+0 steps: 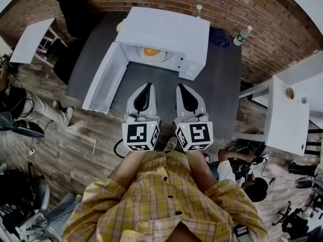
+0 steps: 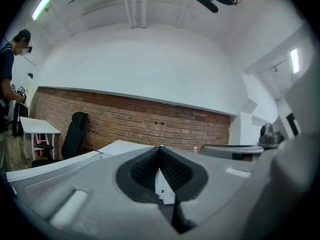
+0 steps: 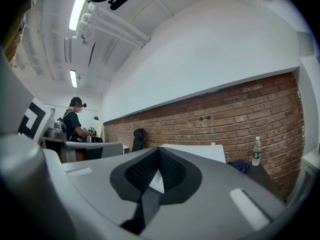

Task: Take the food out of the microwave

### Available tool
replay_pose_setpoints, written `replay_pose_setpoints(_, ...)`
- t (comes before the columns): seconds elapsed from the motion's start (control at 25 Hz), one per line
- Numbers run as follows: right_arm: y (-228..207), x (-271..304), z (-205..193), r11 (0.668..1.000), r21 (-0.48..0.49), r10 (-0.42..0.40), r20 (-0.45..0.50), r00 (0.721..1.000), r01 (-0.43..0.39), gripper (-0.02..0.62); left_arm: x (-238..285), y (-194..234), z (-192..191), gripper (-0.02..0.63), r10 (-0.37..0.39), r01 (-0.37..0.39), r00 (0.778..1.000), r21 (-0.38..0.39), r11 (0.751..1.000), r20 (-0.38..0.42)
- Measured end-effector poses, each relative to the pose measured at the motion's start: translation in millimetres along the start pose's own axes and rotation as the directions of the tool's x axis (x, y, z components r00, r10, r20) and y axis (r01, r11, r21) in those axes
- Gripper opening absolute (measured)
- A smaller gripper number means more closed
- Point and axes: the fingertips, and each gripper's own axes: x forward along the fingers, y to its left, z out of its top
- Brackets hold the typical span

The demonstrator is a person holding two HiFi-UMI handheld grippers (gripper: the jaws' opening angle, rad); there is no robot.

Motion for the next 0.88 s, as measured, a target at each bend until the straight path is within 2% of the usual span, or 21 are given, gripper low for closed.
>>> replay_pose_setpoints(0.24,-11,3,-7,0.998,0.01,0.064,-0.019,0.998,-0.064,0.003,17,-12,1,-0.002,0.038,-0.038,0.999,0.012,0.999,0.001)
replay_pose_setpoints(0.36,-16,8,-14,0.997,0.017,0.075,-0.031,0.997,-0.074,0.003,26,-12,-5,-0.002,0.043,-0.043,0.999,-0.011,0.999,-0.018)
replay_pose_setpoints(0.64,-22,31,-33,0.998,0.018,0.054,-0.073,0.996,-0.052,0.003,52,3,-25,-0.002,0.004,-0.008,0.998,-0.08,0.997,-0.055)
replay_pose_setpoints(0.88,-25,53,-42,0.999,0.03,0.024,-0.086,0.996,-0.022,0.003,84,29,-48,0.0,-0.008,-0.003,0.995,-0.106,0.994,-0.101)
